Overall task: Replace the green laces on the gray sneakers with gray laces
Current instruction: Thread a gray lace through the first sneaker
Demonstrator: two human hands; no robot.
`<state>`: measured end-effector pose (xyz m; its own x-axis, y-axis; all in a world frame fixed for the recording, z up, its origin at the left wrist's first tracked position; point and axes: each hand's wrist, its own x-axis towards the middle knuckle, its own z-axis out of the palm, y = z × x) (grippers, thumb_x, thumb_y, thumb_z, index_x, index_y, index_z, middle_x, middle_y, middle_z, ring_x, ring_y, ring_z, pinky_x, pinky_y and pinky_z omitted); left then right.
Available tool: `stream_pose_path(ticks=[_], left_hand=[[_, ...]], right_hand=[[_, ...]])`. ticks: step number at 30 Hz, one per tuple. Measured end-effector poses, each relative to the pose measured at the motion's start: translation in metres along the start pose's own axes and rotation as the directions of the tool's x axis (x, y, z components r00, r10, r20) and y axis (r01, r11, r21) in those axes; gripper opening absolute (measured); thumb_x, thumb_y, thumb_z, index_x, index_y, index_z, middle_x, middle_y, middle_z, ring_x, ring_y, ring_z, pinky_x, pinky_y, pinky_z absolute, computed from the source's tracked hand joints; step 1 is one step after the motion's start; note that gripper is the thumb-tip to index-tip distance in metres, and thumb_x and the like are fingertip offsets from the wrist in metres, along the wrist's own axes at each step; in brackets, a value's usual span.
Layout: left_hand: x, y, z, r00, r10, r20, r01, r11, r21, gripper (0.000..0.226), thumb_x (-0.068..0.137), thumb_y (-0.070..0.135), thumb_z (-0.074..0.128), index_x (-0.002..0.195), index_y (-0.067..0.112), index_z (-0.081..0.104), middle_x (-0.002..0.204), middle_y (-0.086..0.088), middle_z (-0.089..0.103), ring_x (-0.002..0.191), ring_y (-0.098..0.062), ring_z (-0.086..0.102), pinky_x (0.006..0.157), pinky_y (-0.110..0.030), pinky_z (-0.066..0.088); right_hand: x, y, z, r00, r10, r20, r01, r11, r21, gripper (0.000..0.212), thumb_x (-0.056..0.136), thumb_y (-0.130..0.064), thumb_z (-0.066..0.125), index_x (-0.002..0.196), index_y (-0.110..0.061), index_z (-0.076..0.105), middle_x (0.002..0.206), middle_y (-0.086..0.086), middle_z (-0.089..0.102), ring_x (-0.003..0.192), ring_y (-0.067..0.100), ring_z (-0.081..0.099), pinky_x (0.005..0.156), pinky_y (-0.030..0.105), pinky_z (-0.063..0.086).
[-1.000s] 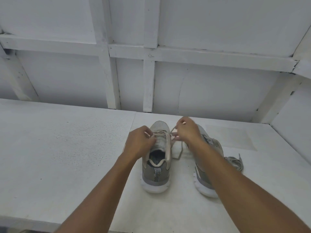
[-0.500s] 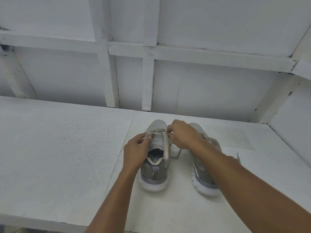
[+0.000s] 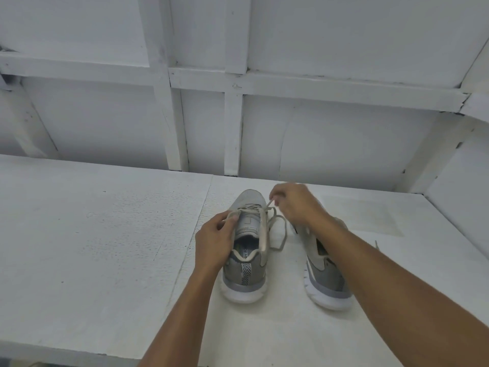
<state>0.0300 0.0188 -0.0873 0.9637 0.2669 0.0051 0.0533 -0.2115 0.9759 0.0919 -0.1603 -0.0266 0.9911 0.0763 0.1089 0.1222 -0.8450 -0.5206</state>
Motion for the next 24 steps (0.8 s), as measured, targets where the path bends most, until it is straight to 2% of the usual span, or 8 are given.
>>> stream_pose_path(ticks=[2,4,8,12,15,17,21,24], left_hand=[[0.0,-0.001,0.001,1.0,0.003,0.006,-0.003,1.0,0.013,0.029,0.091,0.047,0.059,0.112,0.032,0.071,0.104,0.01,0.071,0.096,-0.006,0.063,0.087,-0.029,0.05],[0.002,-0.001,0.0,1.0,0.007,0.014,-0.007,1.0,0.028,0.03,0.091,0.048,0.058,0.113,0.03,0.07,0.105,0.009,0.07,0.096,-0.007,0.063,0.086,-0.028,0.05],[0.007,0.0,0.0,0.999,0.034,0.036,-0.037,0.996,0.078,0.028,0.093,0.044,0.057,0.111,0.026,0.069,0.105,0.008,0.068,0.096,-0.008,0.061,0.076,-0.022,0.047],[0.008,0.001,0.0,0.998,0.055,0.035,-0.058,0.992,0.11,0.026,0.095,0.042,0.056,0.111,0.025,0.067,0.103,0.01,0.065,0.093,-0.006,0.059,0.068,-0.014,0.041],[0.009,0.0,0.0,0.997,0.067,0.042,-0.071,0.99,0.125,0.027,0.094,0.043,0.056,0.11,0.024,0.067,0.103,0.011,0.065,0.095,-0.008,0.06,0.074,-0.02,0.045],[0.011,0.001,-0.001,0.995,0.082,0.049,-0.089,0.985,0.151,0.028,0.094,0.043,0.056,0.109,0.023,0.068,0.104,0.01,0.066,0.097,-0.01,0.061,0.081,-0.026,0.047],[0.014,0.005,-0.001,0.994,0.097,0.058,-0.106,0.974,0.198,0.024,0.094,0.038,0.056,0.106,0.021,0.067,0.105,0.008,0.066,0.098,-0.014,0.061,0.085,-0.031,0.049],[0.018,0.014,0.002,0.99,0.106,0.098,-0.13,0.951,0.281,0.023,0.094,0.033,0.056,0.113,0.022,0.063,0.112,0.005,0.063,0.103,-0.016,0.06,0.09,-0.033,0.049]], right_hand=[[0.006,0.002,-0.018,0.985,0.127,-0.116,-0.093,0.961,0.262,0.021,0.09,-0.006,0.052,0.084,-0.017,0.069,0.081,-0.005,0.063,0.066,0.01,0.052,0.055,0.019,0.037],[0.01,0.004,-0.031,0.964,0.24,-0.117,-0.163,0.876,0.454,0.02,0.087,-0.004,0.053,0.081,-0.017,0.068,0.079,-0.005,0.063,0.064,0.005,0.048,0.055,0.02,0.035],[0.011,0.011,-0.039,0.943,0.329,-0.055,-0.224,0.747,0.627,0.023,0.087,-0.003,0.052,0.078,-0.018,0.067,0.079,-0.004,0.061,0.065,0.006,0.045,0.057,0.022,0.034],[0.016,0.017,-0.055,0.888,0.456,-0.053,-0.202,0.491,0.847,0.021,0.09,-0.002,0.046,0.084,-0.014,0.063,0.074,0.001,0.053,0.054,0.01,0.037,0.045,0.022,0.029],[0.019,0.018,-0.067,0.863,0.504,-0.022,-0.158,0.31,0.937,0.015,0.091,-0.004,0.048,0.087,-0.012,0.059,0.068,0.0,0.048,0.049,0.009,0.033,0.041,0.02,0.025],[0.019,0.017,-0.073,0.851,0.524,-0.018,-0.124,0.235,0.964,0.016,0.09,-0.003,0.047,0.088,-0.012,0.06,0.066,0.0,0.047,0.049,0.01,0.033,0.041,0.02,0.025],[0.02,0.015,-0.079,0.841,0.539,-0.044,-0.09,0.219,0.972,0.016,0.089,-0.003,0.048,0.087,-0.012,0.061,0.064,0.0,0.046,0.049,0.011,0.034,0.041,0.02,0.025],[0.016,0.012,-0.077,0.856,0.51,-0.08,-0.118,0.344,0.932,0.01,0.088,-0.008,0.053,0.084,-0.014,0.06,0.066,-0.001,0.049,0.052,0.011,0.037,0.045,0.022,0.028]])
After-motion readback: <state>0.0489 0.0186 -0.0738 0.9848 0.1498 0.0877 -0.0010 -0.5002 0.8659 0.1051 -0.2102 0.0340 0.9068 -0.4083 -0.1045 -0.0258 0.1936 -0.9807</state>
